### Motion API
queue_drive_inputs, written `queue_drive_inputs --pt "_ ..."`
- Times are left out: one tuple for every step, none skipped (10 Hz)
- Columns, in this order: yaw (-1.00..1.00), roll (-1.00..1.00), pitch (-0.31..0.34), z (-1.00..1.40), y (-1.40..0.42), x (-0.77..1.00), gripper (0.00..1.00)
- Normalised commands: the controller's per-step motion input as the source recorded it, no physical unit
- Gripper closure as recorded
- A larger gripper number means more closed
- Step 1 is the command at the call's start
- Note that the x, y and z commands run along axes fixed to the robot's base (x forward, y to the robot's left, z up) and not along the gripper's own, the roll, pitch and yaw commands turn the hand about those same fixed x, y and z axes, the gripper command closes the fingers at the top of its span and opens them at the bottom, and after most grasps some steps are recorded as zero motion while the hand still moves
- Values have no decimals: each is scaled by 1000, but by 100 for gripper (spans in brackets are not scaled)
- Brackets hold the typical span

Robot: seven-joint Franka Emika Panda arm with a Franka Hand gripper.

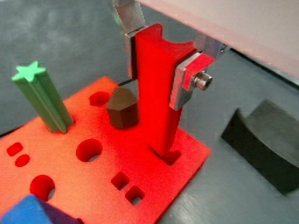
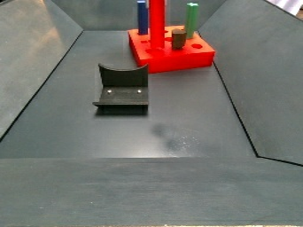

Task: Pick up the arch object. Move up. Rotate the arch object. Move to above the board. Insert the arch object.
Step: Insert the arch object.

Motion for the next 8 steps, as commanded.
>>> queue_drive_inputs --pt "394 0 -71 -303 14 0 100" --pt "480 0 0 -217 86 174 100" --pt "249 -54 23 -234 71 583 100" --pt "57 -49 17 -274 69 651 100" --pt "0 -6 13 -306 89 463 100" --pt "-143 -17 0 -400 0 211 100" --pt "-189 -3 -39 -540 0 0 100" --pt "-203 -19 -100 -617 -26 0 100"
